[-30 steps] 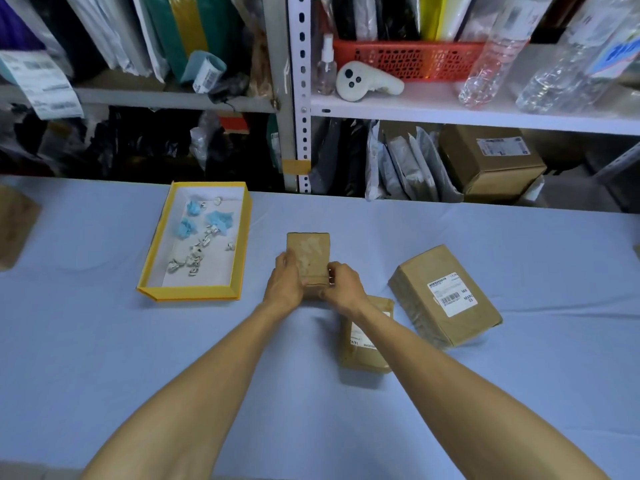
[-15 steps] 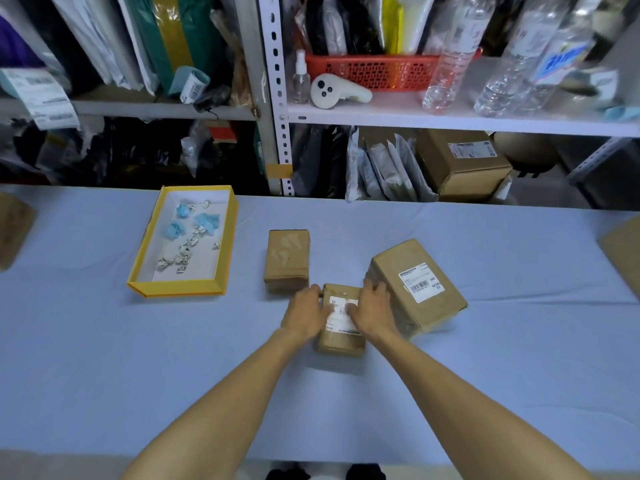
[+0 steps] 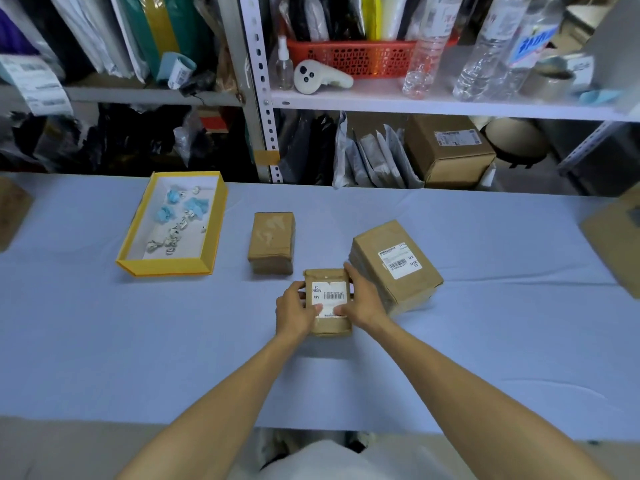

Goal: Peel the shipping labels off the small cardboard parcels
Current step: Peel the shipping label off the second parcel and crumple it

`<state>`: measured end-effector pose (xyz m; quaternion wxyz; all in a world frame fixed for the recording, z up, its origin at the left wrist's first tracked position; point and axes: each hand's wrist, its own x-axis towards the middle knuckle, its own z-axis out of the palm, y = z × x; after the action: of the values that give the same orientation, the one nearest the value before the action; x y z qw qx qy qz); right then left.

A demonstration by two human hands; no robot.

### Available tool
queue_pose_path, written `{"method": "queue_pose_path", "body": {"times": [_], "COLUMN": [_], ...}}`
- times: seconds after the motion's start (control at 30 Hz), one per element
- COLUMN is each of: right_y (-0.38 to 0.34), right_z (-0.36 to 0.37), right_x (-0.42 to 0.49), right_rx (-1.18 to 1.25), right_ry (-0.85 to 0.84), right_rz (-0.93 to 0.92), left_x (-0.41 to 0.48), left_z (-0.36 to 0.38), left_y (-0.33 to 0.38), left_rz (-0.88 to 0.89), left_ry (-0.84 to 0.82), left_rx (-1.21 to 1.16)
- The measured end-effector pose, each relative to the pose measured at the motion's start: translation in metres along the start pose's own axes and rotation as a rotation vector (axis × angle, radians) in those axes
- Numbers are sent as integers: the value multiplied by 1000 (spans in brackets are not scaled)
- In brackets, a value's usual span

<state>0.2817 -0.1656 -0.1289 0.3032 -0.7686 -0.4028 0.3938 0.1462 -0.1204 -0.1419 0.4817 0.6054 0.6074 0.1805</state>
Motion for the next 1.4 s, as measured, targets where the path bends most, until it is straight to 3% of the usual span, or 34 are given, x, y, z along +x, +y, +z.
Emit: {"method": "queue_pose_path", "body": {"times": [0.17,0.4,0.7,1.0,1.4], "right_y": [21,22,28,33,37], "right_z": [-3,-8,-3,-1,2], "right_x": [-19,-28,-26,-27,-25], "right_rx": [135,0,-9,-46,-67], "right_ry": [99,-132,-88,-79,-65], "right_rz": [-64,-126,-121,-119,-140], "left_x": [-16,-23,-31,-27,-18], "left_z": [3,-3,4,10,11], "left_y": [0,-8,-17,-25,-14], "left_rz": [44,75,240,278,200], "left_ry": [-25,-67,-80,-50,-83], "left_rx": [-100,-159,-190,-109,79]}}
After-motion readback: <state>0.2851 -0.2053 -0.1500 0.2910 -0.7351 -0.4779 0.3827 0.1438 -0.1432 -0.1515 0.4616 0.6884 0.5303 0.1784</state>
